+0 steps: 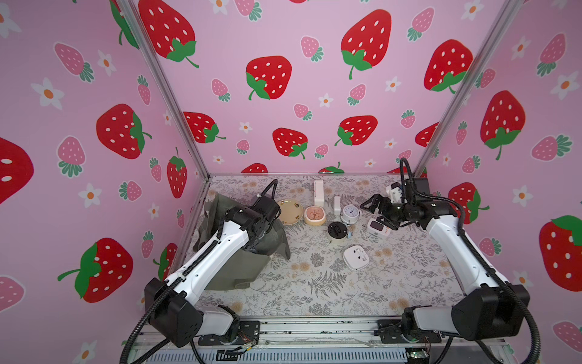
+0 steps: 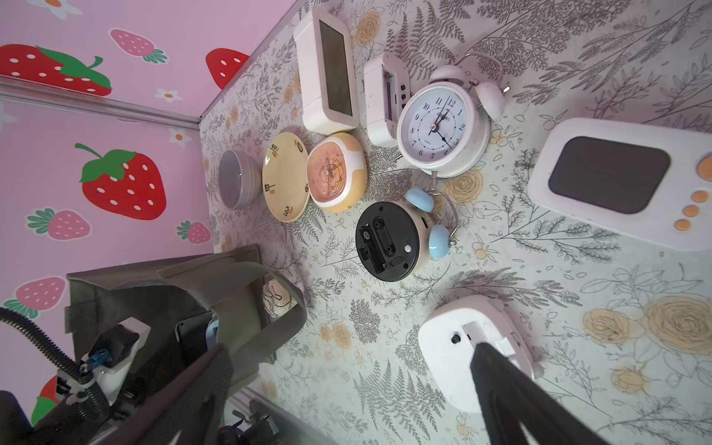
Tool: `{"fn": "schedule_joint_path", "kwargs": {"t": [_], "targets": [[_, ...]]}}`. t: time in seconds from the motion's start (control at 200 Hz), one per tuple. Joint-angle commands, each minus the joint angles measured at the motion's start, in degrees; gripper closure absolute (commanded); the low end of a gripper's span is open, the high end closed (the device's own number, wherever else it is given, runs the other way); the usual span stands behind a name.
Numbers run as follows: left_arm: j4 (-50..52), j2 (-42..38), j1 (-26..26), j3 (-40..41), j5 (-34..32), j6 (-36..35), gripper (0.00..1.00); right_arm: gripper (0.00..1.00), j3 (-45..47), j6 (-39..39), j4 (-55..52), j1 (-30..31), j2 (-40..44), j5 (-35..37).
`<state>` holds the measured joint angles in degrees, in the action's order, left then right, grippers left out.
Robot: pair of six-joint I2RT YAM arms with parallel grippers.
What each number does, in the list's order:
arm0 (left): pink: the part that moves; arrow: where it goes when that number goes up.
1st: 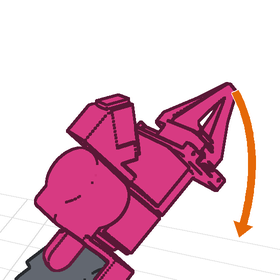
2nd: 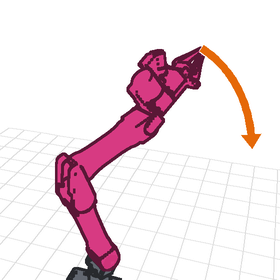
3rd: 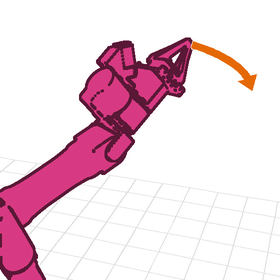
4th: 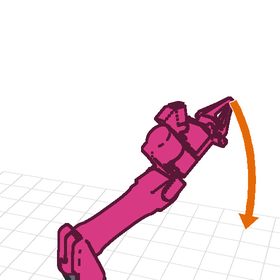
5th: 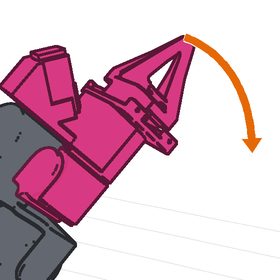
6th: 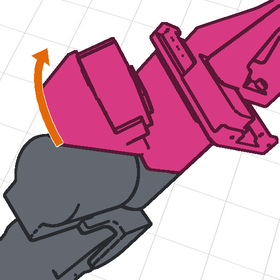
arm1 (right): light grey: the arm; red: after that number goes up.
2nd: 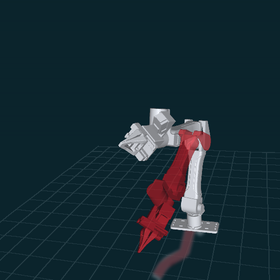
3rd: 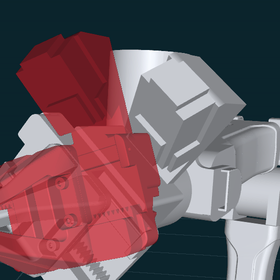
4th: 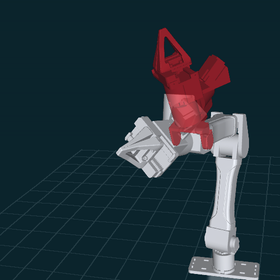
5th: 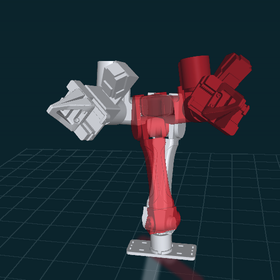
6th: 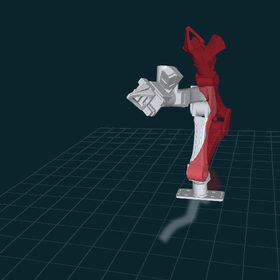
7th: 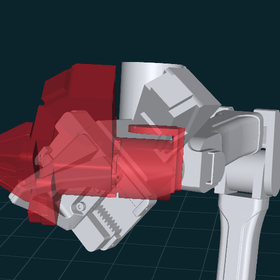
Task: Put the alarm clock into the canvas bag
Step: Place the alarm at the canvas bag, then pick up the alarm from the center of the board.
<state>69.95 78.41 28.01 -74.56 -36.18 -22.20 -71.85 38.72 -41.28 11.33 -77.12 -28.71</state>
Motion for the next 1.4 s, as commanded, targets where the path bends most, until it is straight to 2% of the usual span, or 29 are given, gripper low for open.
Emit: {"fn": "schedule_joint_path", "kwargs": {"t": [0.0, 0.085, 0.195, 0.325, 0.43, 0.565, 0.63, 0.876, 1.011, 1.146, 1.396], "targets": [[2.19, -1.01, -1.17, -4.91, 3.29, 4.41, 0.47, 0.00, -1.50, -5.79, -4.37, -0.24, 0.19, 3.97], [1.96, -2.67, -1.29, -9.02, 9.36, 6.32, 0.39, 0.00, -1.14, -11.08, -8.65, -0.15, -1.11, 8.04], [0.98, -5.27, -1.36, -14.70, 17.02, 11.60, 0.33, 0.00, 0.84, -18.37, -11.16, 1.25, -1.42, 13.61], [-1.88, -7.16, -1.29, -18.31, 24.06, 17.68, 0.30, 0.00, 4.98, -25.53, -8.86, 6.92, 0.57, 16.81], [-3.07, -6.88, -1.39, -19.97, 26.96, 22.08, 0.29, 0.01, 8.50, -28.88, -7.16, 12.09, 1.04, 20.41], [-4.41, -6.93, -3.72, -18.88, 31.21, 25.48, 0.28, 0.05, 12.44, -28.53, -5.62, 13.86, -0.14, 20.58], [-4.90, -7.43, -5.41, -18.08, 33.55, 27.22, 0.28, 0.00, 12.84, -28.19, -5.82, 14.59, -1.67, 19.11], [-10.68, -10.64, -6.94, -14.52, 42.19, 33.06, 0.29, 0.00, 14.10, -27.15, -5.75, 19.36, -7.84, 19.93], [-14.91, -12.92, -6.90, -11.54, 43.71, 35.05, 0.29, 0.00, 14.55, -25.65, -5.13, 20.89, -10.64, 23.54], [-14.48, -12.41, -6.87, -11.55, 45.93, 35.28, 0.29, 0.00, 14.10, -23.15, -4.83, 21.86, -12.84, 28.74], [-14.72, -12.23, -6.84, -11.27, 46.46, 34.81, 0.29, 0.00, 13.94, -22.86, -1.30, 23.02, -14.62, 24.75]]}}
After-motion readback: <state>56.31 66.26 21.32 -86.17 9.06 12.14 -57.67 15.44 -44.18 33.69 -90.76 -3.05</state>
